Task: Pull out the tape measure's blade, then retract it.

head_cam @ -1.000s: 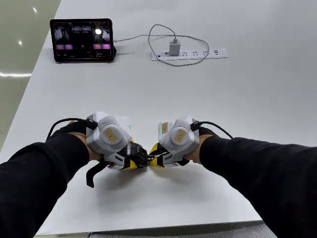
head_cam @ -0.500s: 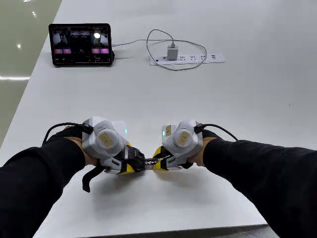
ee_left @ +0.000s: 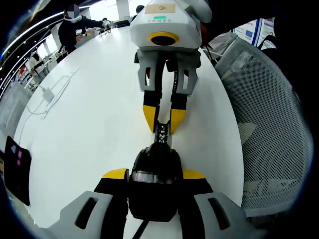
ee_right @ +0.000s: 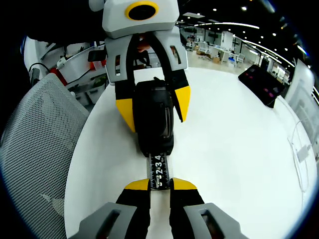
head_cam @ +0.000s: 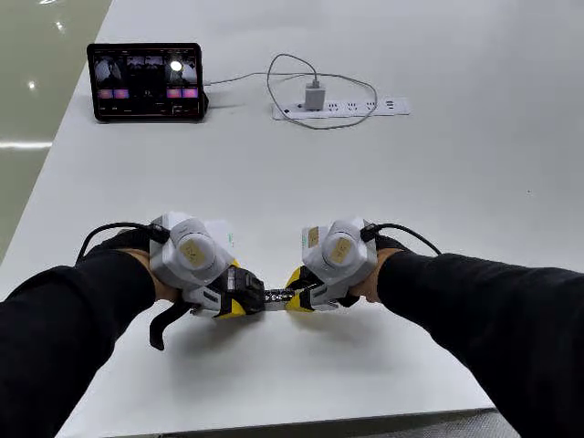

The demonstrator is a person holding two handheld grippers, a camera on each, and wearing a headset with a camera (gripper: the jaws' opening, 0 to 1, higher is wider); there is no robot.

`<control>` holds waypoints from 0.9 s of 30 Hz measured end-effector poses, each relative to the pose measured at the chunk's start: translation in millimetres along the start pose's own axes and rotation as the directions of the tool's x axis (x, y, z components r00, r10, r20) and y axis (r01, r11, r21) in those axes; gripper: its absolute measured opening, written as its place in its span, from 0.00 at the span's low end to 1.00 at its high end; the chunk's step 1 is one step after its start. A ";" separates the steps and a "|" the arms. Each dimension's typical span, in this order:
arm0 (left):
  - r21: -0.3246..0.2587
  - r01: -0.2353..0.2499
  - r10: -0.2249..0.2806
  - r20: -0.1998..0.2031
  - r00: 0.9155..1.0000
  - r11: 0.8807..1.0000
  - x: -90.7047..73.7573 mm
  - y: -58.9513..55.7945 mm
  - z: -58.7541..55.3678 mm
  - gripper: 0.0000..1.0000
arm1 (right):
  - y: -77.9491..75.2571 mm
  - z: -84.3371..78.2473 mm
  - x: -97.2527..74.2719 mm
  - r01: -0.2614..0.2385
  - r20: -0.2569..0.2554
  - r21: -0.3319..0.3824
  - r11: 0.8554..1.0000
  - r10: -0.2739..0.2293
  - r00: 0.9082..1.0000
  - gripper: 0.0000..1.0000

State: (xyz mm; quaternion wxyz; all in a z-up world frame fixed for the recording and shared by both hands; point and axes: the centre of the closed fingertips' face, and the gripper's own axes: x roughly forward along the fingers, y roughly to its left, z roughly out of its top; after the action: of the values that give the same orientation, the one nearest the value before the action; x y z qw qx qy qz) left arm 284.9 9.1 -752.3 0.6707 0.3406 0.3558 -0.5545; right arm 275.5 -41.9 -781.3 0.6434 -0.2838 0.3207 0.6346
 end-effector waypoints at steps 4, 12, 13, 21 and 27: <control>0.000 0.000 0.000 0.000 1.000 1.000 0.0 -0.1 0.1 0.33 | -0.5 -1.5 -1.0 0.003 -0.001 0.000 1.000 -0.003 1.000 0.10; 0.000 0.000 0.000 0.002 1.000 1.000 0.1 0.4 0.0 0.33 | -1.4 -5.6 -3.9 0.008 -0.014 -0.008 1.000 -0.008 1.000 0.10; -0.001 0.001 -0.001 0.003 1.000 1.000 0.2 0.4 0.1 0.33 | -1.6 -6.1 -4.3 0.009 -0.014 -0.005 1.000 -0.009 1.000 0.10; 0.010 0.011 -0.011 -0.002 1.000 1.000 0.3 -0.2 -0.1 0.33 | -1.1 -8.6 -7.2 0.016 -0.009 0.001 1.000 -0.016 1.000 0.10; 0.014 0.012 -0.012 -0.007 1.000 1.000 0.5 -0.1 -0.3 0.33 | -1.8 -13.4 -12.0 0.018 -0.010 0.006 1.000 -0.018 1.000 0.10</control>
State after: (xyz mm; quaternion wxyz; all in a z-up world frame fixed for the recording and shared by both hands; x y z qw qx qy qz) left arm 284.8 9.1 -752.9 0.6638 0.3450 0.3562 -0.5598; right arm 276.8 -59.9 -780.6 0.6485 -0.2879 0.3232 0.6262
